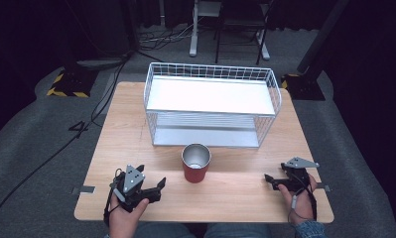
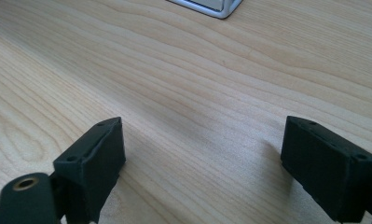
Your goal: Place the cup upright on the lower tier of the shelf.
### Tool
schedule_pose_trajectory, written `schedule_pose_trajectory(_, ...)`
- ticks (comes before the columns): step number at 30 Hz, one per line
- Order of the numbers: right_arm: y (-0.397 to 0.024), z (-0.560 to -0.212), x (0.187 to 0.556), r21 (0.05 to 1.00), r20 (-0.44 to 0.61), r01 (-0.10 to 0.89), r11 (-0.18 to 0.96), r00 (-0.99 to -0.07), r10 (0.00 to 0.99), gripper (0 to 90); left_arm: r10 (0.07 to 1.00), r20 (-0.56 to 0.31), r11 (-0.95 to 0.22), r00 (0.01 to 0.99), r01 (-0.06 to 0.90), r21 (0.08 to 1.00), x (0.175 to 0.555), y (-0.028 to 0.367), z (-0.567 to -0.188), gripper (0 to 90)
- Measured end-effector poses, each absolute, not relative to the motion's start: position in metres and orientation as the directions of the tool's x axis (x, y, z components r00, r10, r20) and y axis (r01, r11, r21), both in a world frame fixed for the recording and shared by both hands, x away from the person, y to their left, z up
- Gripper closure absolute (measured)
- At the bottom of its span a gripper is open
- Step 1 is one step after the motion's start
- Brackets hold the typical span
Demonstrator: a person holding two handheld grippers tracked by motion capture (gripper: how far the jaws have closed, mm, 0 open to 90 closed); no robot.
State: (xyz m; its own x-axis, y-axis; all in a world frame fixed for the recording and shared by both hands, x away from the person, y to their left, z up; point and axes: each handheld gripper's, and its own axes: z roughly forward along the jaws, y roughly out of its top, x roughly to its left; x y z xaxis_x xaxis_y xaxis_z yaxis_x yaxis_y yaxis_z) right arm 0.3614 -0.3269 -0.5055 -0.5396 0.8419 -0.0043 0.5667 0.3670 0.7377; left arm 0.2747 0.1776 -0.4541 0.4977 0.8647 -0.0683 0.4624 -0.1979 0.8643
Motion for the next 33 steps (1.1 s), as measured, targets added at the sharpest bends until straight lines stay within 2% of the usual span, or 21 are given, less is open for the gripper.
schedule_pose_trajectory(8, -0.327, -0.506, 0.361, 0.738, -0.005, 0.567, 0.367, -0.539, 0.842, 14.4, 0.843, -0.162, -0.139, 0.513, 0.497, 0.856, 0.276, 0.163, -0.451, 15.5)
schedule_pose_trajectory(28, -0.327, -0.505, 0.360, 0.743, -0.015, 0.559, 0.369, -0.536, 0.844, 16.0, 0.784, -0.190, -0.137, 0.590, 0.465, 0.875, 0.286, 0.117, -0.448, 15.3)
schedule_pose_trajectory(33, -0.326, -0.505, 0.360, 0.743, -0.023, 0.555, 0.373, -0.536, 0.844, 16.1, 0.778, -0.163, -0.158, 0.606, 0.440, 0.884, 0.287, 0.109, -0.448, 15.3)
